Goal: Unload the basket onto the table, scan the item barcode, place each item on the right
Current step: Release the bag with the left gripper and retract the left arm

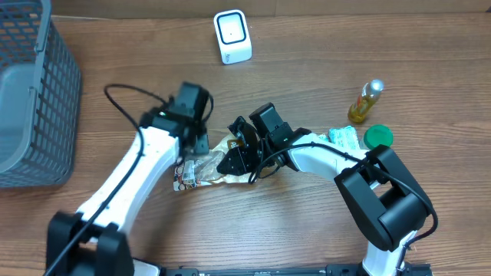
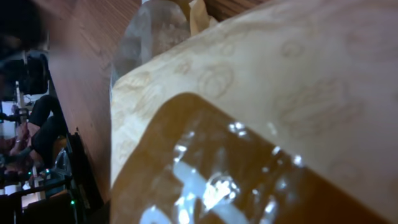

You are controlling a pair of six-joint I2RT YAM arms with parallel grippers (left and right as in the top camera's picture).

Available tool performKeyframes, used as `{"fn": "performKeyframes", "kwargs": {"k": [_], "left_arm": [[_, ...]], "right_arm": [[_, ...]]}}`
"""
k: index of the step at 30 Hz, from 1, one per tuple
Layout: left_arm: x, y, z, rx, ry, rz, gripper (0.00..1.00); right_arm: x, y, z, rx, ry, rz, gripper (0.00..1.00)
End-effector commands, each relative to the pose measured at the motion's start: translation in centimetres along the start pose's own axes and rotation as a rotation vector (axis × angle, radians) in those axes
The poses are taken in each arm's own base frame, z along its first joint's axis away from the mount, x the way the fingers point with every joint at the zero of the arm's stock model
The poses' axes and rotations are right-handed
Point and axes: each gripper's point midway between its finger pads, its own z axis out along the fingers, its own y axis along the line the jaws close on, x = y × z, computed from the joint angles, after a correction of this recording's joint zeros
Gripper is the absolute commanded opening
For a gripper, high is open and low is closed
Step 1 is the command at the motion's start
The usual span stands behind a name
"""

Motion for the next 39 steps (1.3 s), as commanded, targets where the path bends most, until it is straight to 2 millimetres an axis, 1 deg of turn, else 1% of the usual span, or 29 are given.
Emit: {"fn": "performKeyframes", "kwargs": {"k": [1,2,4,6,9,11,12,14,16,18,19,22,25,26,29,31,34,36,37,39], "left_arm": [[-3.5,0.6,-4.6,0.05,-0.12,-0.051,0.6],[-4.0,1.0,-5.2,0.051,-0.132,-0.066,0.6],[-4.9,2.1,-6.2,0.049,-0.155,-0.104,0.66],[-5.6,3.6,-6.6,0.04,-0.169,-0.146,0.7],[-5.9,5.7,-6.3,0.025,-0.159,-0.208,0.72],[-5.8,6.7,-5.9,0.025,-0.138,-0.241,0.72],[-5.7,7.1,-5.7,0.021,-0.129,-0.252,0.72],[-5.5,7.9,-5.2,0.008,-0.103,-0.27,0.72],[-5.1,8.3,-4.7,-0.005,-0.078,-0.278,0.72],[-4.6,8.4,-4.1,-0.013,-0.053,-0.278,0.73],[-4.5,8.4,-3.9,-0.016,-0.043,-0.277,0.73],[-3.9,8.5,-2.8,-0.031,-0.015,-0.274,0.73],[-3.8,8.8,-2.2,-0.055,0.0,-0.272,0.75],[-3.9,9.0,-2.1,-0.06,-0.003,-0.275,0.77],[-4.6,9.8,-2.4,-0.06,-0.034,-0.306,0.82],[-5.4,10.8,-2.9,-0.047,-0.066,-0.362,0.83],[-7.1,11.2,-3.4,0.062,-0.115,-0.403,0.87],[-7.9,11.9,-3.5,0.09,-0.141,-0.411,0.89],[-8.1,12.6,-3.4,0.085,-0.151,-0.427,0.91],[-8.5,13.7,-3.4,0.074,-0.169,-0.454,1.0]], "right_arm": [[0.4,0.7,0.1,-0.023,0.009,-0.018,0.42],[0.4,0.7,0.1,-0.023,0.009,-0.018,0.41],[0.3,0.7,0.1,-0.022,0.009,-0.018,0.41],[0.3,0.7,0.1,-0.022,0.007,-0.019,0.41],[-0.1,0.8,0.0,-0.027,-0.008,-0.031,0.43],[-0.5,0.9,0.0,-0.031,-0.024,-0.042,0.43],[-0.8,0.8,0.0,-0.024,-0.036,-0.041,0.43],[-1.3,0.1,0.0,0.017,-0.061,0.015,0.43],[-1.6,-0.7,-0.1,0.06,-0.082,0.071,0.43],[-1.8,-1.0,-0.1,0.078,-0.093,0.104,0.42],[-1.8,-1.1,-0.1,0.081,-0.095,0.111,0.41],[-1.8,-1.1,-0.1,0.082,-0.095,0.111,0.32],[-1.8,-1.1,-0.1,0.081,-0.093,0.111,0.3],[-1.8,-1.1,-0.1,0.081,-0.093,0.108,0.3],[-1.7,-1.1,-0.1,0.082,-0.09,0.101,0.3],[-1.7,-1.0,-0.1,0.08,-0.088,0.076,0.3],[-1.8,-1.1,-0.2,0.081,-0.09,0.058,0.3],[-1.9,-1.4,-0.4,0.083,-0.095,0.065,0.3],[-1.9,-1.6,-0.5,0.086,-0.096,0.071,0.3],[-1.9,-2.0,-0.8,0.092,-0.095,0.087,0.28]]}}
